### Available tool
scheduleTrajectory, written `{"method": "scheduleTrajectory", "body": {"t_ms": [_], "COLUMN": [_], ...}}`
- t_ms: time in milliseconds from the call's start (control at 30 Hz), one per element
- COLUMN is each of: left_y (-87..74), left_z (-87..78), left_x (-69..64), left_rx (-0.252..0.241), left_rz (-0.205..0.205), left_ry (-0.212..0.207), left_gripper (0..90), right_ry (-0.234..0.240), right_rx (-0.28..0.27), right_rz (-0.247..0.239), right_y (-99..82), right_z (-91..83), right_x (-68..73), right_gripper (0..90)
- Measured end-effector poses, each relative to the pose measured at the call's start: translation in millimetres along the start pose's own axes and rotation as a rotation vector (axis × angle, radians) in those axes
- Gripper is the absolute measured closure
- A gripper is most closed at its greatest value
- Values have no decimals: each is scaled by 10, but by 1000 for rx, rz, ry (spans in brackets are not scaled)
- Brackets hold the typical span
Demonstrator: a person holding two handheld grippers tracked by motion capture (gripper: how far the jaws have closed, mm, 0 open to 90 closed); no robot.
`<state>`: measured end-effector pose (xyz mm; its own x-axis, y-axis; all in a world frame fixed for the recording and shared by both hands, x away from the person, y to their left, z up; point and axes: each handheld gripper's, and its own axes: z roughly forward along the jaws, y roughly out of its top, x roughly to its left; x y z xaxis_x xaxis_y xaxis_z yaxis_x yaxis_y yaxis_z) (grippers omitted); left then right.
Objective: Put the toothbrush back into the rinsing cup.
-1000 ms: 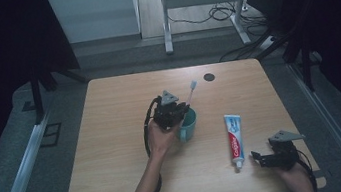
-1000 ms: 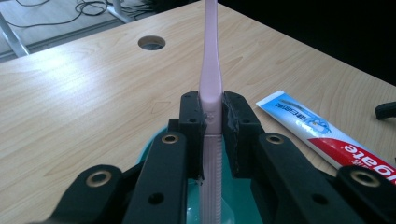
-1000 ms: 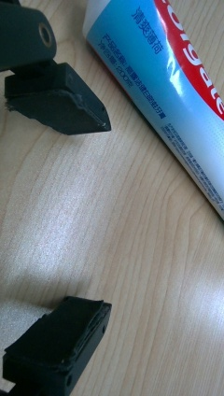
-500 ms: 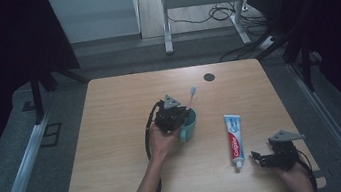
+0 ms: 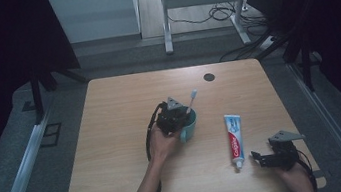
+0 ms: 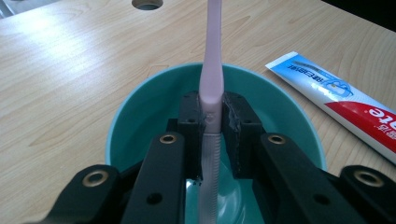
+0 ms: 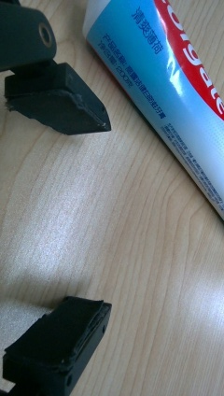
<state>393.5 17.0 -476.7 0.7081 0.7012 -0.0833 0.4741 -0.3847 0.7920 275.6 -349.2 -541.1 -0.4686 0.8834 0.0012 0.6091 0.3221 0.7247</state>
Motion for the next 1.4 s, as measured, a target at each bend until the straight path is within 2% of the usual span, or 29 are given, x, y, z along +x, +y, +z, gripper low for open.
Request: {"method": "scheduleTrajectory", "body": {"t_ms": [267,633,733,1000,1267,1400], "left_y": [-2,32,54,118,171,195], "left_z": [8,-65,-97,-212,-324,-370], "left_x": [29,25,17,-16,-27,-40], "left_rx": [27,1,-5,-23,-26,-26], "left_rz": [-12,-23,-11,12,13,17], "left_ry": [-4,4,9,19,15,13], "left_gripper": [754,694,672,577,486,399], "right_ry": [0,0,0,0,0,0], "right_rx": [0,0,0,0,0,-1], "right_rz": [0,0,0,0,0,-2], "right_y": [0,0,0,0,0,0], "right_z": [0,0,0,0,0,0], "right_x": [0,0,0,0,0,0], "right_gripper": [111,111,111,110,111,111]}}
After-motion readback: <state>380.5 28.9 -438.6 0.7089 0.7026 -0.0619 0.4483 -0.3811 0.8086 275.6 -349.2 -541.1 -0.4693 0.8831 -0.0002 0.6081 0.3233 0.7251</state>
